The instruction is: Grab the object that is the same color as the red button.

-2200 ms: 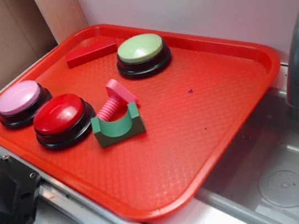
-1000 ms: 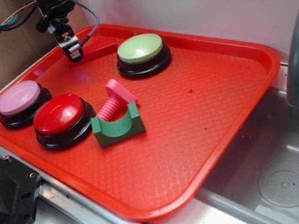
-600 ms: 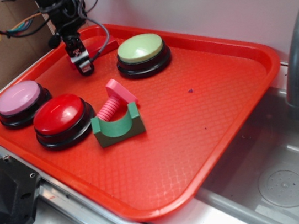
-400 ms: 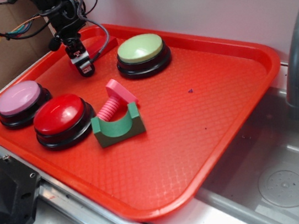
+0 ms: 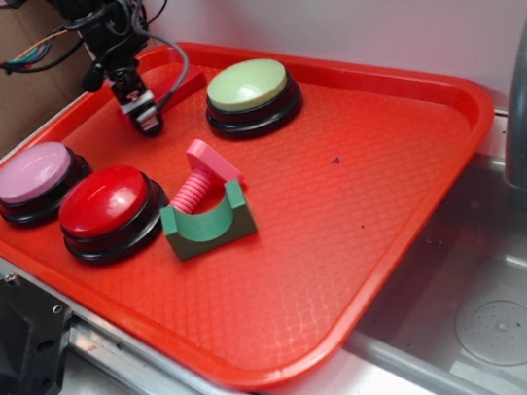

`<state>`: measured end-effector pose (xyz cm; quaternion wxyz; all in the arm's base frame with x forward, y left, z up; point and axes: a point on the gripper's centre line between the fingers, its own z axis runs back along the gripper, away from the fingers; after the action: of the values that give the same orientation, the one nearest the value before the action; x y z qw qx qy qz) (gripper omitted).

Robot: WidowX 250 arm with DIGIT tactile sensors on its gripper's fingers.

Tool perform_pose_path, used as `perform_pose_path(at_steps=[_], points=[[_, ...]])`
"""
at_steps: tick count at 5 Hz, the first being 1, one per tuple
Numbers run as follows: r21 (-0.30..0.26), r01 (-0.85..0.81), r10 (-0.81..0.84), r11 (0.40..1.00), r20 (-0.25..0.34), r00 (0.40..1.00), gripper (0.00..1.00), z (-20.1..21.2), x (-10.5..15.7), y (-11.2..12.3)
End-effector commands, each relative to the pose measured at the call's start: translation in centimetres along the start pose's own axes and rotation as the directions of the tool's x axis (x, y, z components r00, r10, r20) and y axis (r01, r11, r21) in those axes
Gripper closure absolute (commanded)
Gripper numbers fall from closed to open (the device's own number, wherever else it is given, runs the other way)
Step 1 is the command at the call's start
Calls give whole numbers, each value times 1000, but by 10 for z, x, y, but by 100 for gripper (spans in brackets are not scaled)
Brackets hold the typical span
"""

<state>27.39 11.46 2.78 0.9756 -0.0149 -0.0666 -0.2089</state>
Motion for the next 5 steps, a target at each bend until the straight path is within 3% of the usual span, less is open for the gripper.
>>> perform_pose_path(at_steps=[1,2,3,4,5], points=[[111,30,-37,993,61,997,100,95,18,-50],[118,52,-59,992,55,997,100,117,24,-81],[64,12,-13,998,11,1000,100,137,30,-102],[29,5,-5,1000,-24,1000,36,140,33,-104],[0,-61,61,998,-41,997,0,123,30,-84]])
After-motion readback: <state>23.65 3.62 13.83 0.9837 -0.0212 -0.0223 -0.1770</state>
